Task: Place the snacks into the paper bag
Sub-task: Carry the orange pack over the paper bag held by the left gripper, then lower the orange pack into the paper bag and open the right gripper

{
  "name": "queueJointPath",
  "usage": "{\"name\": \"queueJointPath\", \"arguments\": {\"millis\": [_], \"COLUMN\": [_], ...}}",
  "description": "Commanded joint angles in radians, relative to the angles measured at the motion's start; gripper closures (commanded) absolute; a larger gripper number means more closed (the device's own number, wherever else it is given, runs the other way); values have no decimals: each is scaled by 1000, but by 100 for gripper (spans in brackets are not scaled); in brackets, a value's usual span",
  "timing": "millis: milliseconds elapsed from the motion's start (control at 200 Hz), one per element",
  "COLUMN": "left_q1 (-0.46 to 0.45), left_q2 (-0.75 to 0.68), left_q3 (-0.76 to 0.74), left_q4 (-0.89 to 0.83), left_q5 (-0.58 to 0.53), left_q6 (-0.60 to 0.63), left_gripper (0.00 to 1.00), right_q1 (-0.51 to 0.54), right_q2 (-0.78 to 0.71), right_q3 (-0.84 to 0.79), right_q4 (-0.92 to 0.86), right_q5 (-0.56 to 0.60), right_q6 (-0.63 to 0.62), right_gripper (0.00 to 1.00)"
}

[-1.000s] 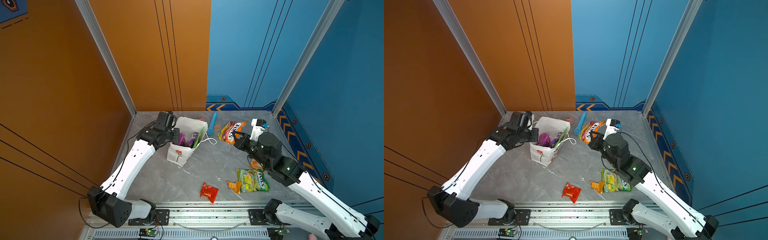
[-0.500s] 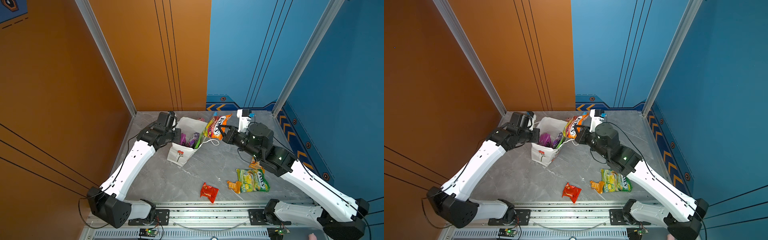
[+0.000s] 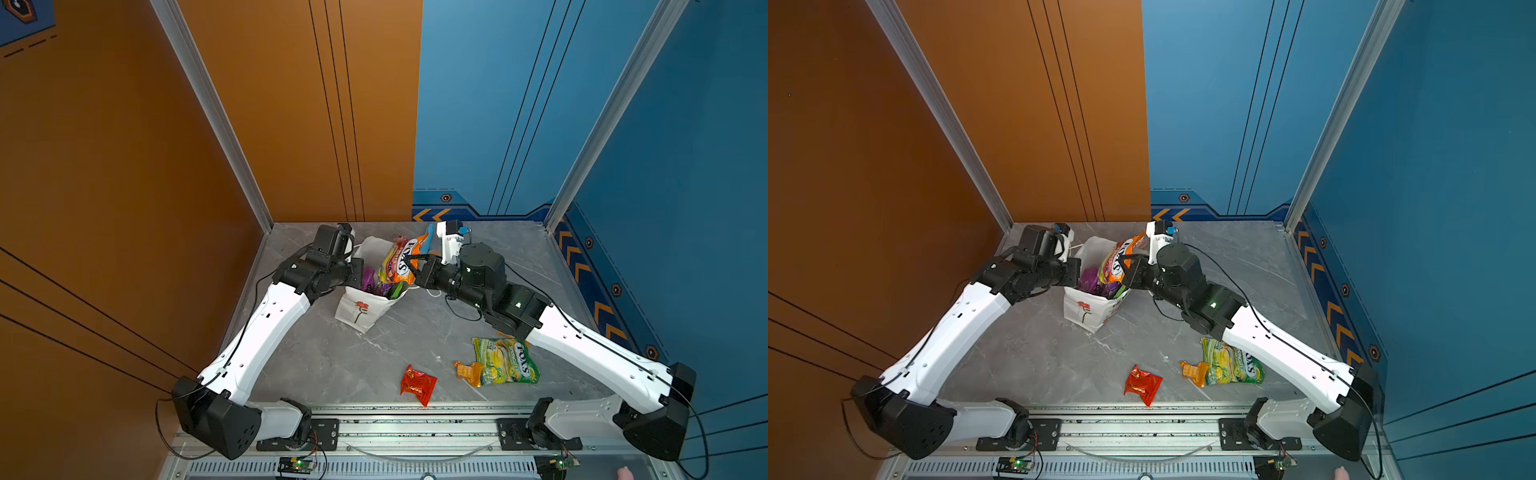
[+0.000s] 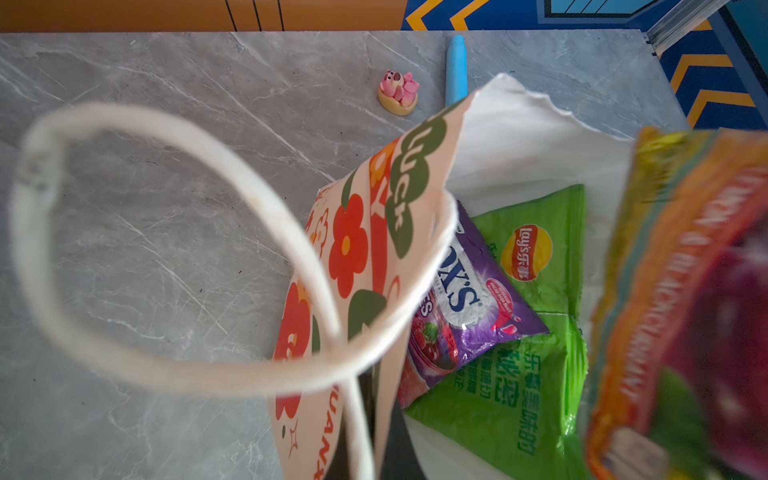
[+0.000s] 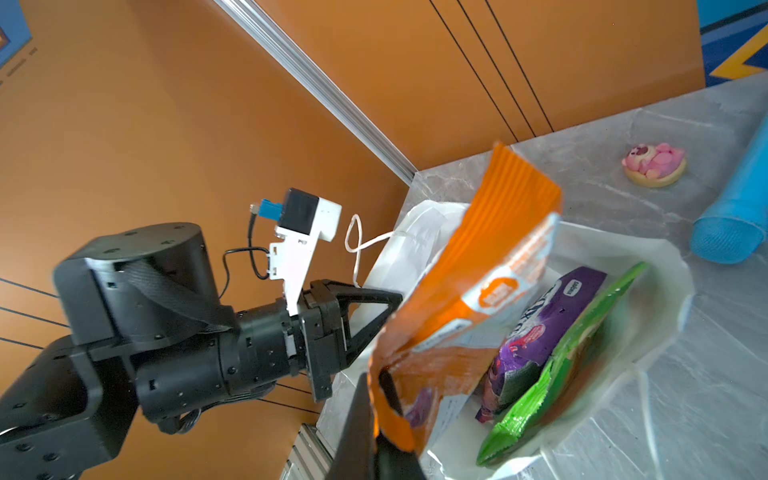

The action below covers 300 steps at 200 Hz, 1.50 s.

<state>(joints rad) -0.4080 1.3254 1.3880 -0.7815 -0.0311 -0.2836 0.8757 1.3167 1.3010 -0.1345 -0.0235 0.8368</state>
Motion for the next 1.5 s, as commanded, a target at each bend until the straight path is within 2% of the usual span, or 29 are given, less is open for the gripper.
{"name": "queueJointPath", "arguments": {"millis": [0, 721, 1031, 1497], "left_q1": [-13, -35, -37, -38], "left_q2": [-50, -52, -54, -58], "left_q3": [1, -5, -5, -3], "left_q4": [73, 91, 91, 93], "left_q5": [32, 81, 80, 85], "left_q6": [21, 40, 43, 47], "left_gripper": [100, 100, 100, 100], "right_q1": [5, 32, 72, 70], "right_q2": [14, 134, 188, 295], "right_q3": [28, -12, -20, 28], "right_q4": [103, 229, 201, 159], "right_q5": [-43, -63, 8, -10], "right_q6": [42, 73, 24, 9], "right_gripper": [100, 100, 100, 100]}}
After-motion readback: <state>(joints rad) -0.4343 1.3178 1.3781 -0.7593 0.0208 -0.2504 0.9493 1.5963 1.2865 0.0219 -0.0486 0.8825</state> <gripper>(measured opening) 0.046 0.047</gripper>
